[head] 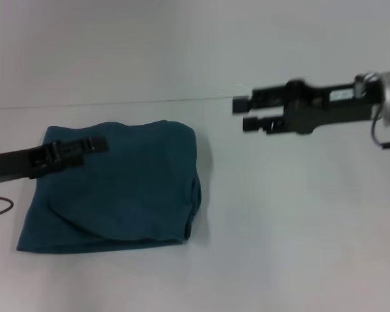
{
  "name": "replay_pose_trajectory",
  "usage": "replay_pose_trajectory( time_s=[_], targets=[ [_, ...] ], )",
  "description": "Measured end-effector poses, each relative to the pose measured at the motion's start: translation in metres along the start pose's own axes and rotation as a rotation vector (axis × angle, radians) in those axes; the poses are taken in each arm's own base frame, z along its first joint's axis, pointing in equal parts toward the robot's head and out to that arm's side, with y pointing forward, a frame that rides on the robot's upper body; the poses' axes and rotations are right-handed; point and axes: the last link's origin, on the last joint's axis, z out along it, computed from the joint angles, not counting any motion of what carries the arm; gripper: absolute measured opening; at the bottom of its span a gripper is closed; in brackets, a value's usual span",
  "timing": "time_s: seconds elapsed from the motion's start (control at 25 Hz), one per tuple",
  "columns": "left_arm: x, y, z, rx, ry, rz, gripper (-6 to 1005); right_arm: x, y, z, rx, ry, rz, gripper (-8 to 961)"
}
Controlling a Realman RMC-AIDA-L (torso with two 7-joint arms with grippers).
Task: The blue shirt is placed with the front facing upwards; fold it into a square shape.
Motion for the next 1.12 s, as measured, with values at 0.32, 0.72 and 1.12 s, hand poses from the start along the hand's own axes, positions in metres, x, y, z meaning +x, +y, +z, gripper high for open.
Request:
replay_pose_trajectory(
  time_s=[0.32, 0.72, 1.12],
  targets=[
    [0.007, 0.009, 0.001, 0.011, -0.012, 0.063, 907, -0.004, 0.009, -0.032, -0.120, -0.103, -0.035, 646],
    [-0.007, 0.026, 0.024, -0.057, -0.016, 0.152, 908, 0.029, -0.037, -0.082, -0.006, -0.311, -0.232, 646],
    [-0.023, 0.055, 0.074, -0.090, -0.112, 0.292, 908, 0.081, -0.076, -0.129, 0.131, -0.506, -0.365, 647]
  ],
)
